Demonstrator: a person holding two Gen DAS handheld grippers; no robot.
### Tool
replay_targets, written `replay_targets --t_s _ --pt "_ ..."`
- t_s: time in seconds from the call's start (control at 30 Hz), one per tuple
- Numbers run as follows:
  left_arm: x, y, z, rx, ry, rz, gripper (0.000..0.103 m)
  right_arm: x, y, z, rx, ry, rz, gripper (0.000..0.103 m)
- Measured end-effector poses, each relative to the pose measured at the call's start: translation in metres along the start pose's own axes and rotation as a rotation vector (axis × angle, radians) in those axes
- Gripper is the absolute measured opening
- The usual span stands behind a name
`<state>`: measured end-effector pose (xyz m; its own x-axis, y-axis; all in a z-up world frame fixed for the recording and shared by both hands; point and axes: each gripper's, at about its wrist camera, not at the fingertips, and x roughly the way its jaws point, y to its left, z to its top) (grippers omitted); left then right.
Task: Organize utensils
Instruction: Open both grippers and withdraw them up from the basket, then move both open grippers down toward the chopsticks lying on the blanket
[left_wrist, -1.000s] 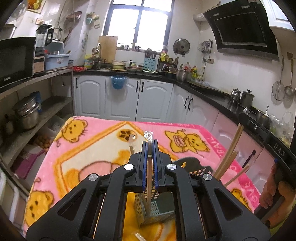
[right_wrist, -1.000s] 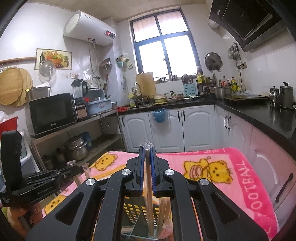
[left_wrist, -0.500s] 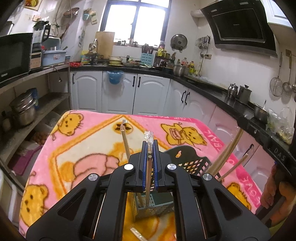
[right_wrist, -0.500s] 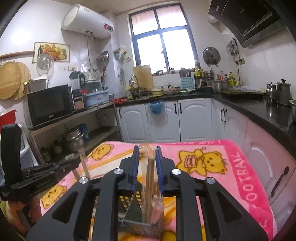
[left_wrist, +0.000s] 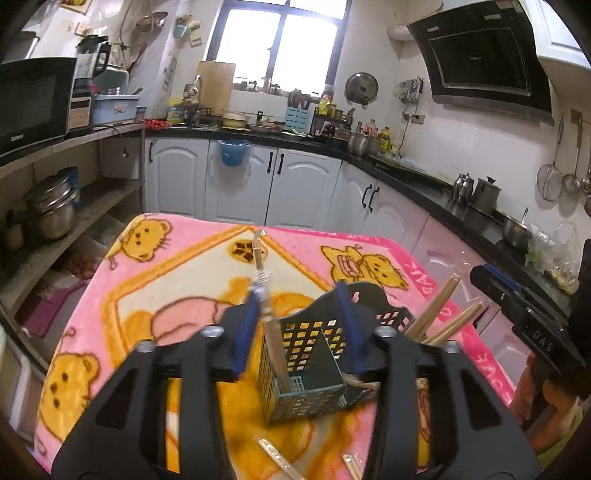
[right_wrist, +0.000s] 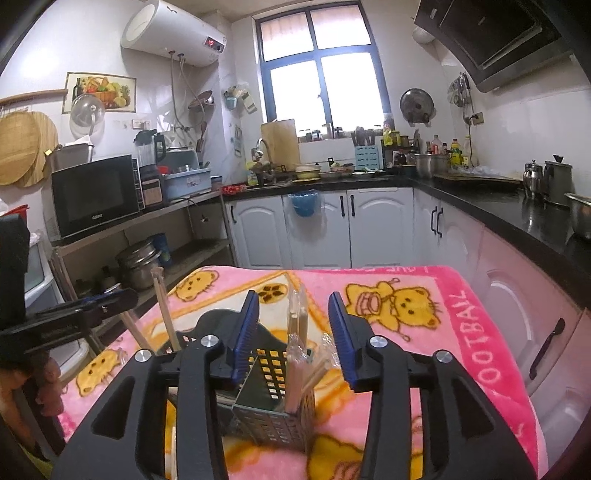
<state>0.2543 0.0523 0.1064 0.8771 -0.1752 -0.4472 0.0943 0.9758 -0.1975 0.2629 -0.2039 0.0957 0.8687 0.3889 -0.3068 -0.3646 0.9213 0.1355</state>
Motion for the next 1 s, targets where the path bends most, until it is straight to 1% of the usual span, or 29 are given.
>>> replay_targets --t_s 0.07,0.13,0.17,0.23,0.27,0.33,0.43,0.7,1.0 --pt "-0.005 0.0 0.0 -0.007 -0.004 -0.001 0.046 -0.004 -0.001 -0.001 -0.003 -0.008 -0.01 0.044" --pt "-0.009 0.0 0.0 -0.004 -0.007 0.001 0.056 -0.007 -0.003 -0.003 0.001 -0.012 -0.013 0.05" --pt "-0.012 0.0 0.0 -0.003 -0.006 0.0 0.058 -0.009 -0.003 -0.003 0.003 -0.015 -0.014 0.05" --pt "-0.014 0.001 0.0 -0.006 -0.005 -0.003 0.07 -0.013 -0.005 -0.003 0.004 -0.02 -0.019 0.052" --pt "-0.017 0.001 -0.001 -0.01 -0.009 -0.002 0.073 -0.016 -0.006 -0.004 0.004 -0.022 -0.021 0.052" --pt "-0.021 0.002 -0.002 -0.017 -0.012 -0.008 0.084 -0.02 -0.007 -0.004 0.005 -0.026 -0.022 0.059" --pt "-0.028 -0.002 -0.005 -0.011 -0.015 -0.018 0.091 -0.027 -0.008 -0.005 0.011 -0.03 -0.02 0.062" --pt "-0.037 -0.007 -0.016 -0.001 -0.005 -0.027 0.092 -0.044 -0.002 -0.011 -0.006 -0.032 -0.021 0.071" --pt "-0.041 -0.008 -0.035 -0.013 0.024 -0.029 0.092 -0.056 0.008 -0.027 -0.022 -0.005 -0.003 0.073"
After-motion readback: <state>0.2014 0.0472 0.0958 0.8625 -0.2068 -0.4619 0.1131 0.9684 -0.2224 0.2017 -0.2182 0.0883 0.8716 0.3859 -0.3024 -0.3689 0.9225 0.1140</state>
